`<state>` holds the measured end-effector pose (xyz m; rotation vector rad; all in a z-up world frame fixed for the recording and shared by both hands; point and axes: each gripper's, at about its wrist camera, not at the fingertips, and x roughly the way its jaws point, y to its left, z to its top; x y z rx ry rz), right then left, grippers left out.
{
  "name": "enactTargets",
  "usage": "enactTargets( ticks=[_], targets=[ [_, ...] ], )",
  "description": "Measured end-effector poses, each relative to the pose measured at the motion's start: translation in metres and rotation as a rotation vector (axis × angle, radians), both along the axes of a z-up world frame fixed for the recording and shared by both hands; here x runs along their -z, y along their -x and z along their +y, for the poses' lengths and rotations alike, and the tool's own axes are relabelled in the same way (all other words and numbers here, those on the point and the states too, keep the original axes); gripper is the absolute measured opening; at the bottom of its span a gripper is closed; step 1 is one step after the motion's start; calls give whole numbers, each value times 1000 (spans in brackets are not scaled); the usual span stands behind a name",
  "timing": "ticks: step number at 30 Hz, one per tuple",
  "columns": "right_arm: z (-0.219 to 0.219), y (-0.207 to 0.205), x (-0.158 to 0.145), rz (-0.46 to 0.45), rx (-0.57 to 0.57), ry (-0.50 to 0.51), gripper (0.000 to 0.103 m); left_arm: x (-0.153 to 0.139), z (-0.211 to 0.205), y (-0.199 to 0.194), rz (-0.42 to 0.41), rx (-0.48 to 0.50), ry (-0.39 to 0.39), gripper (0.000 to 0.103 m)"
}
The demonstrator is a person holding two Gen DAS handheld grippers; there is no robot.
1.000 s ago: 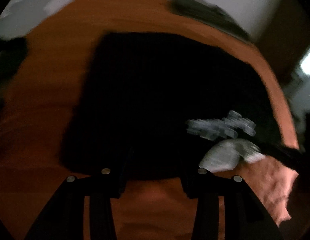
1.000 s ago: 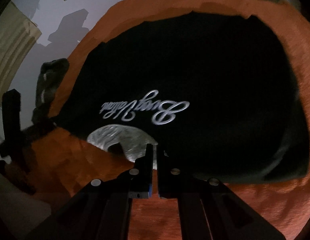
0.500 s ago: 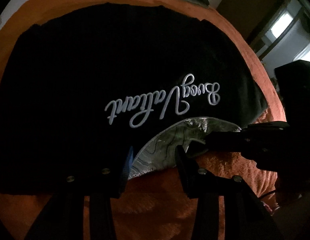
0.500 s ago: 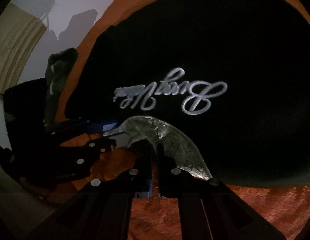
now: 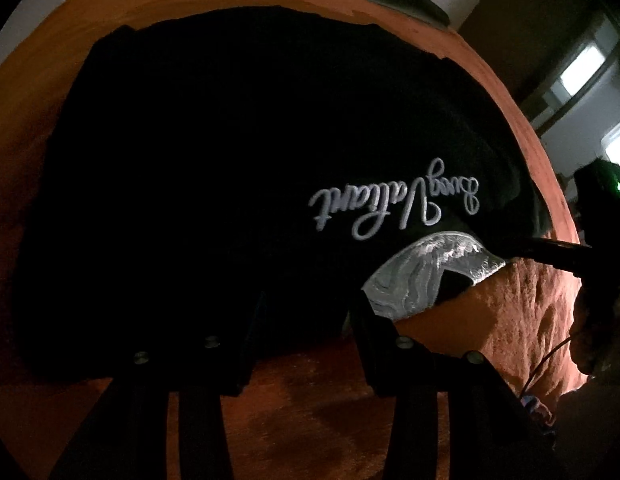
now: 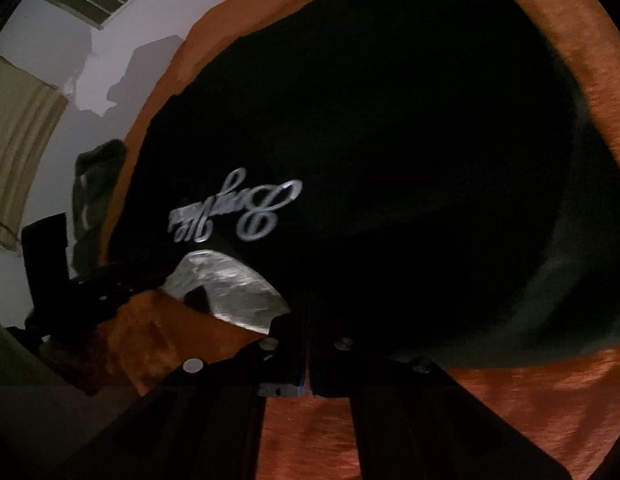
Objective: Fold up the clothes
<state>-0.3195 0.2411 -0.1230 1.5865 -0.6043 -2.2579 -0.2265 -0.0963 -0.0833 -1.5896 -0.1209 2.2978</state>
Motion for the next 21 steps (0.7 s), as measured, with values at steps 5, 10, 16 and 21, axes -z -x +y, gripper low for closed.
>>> enactTargets(
  ticks=[5,10,16,21],
  targets=[
    [8,-4,-1,-10,39,-12,0,0,-1,-1,3,-24,24,45],
    [26,-14,-3,-10,85,-61,0,0,-15,0,-9,-92,30,45],
    [69,-25,-2,-20,182,-109,0,-2,-36,0,-32,-180,40,45],
    [98,-31,-4,-7,243,-163,0,-2,-54,-1,-29,-255,104,45]
  ],
)
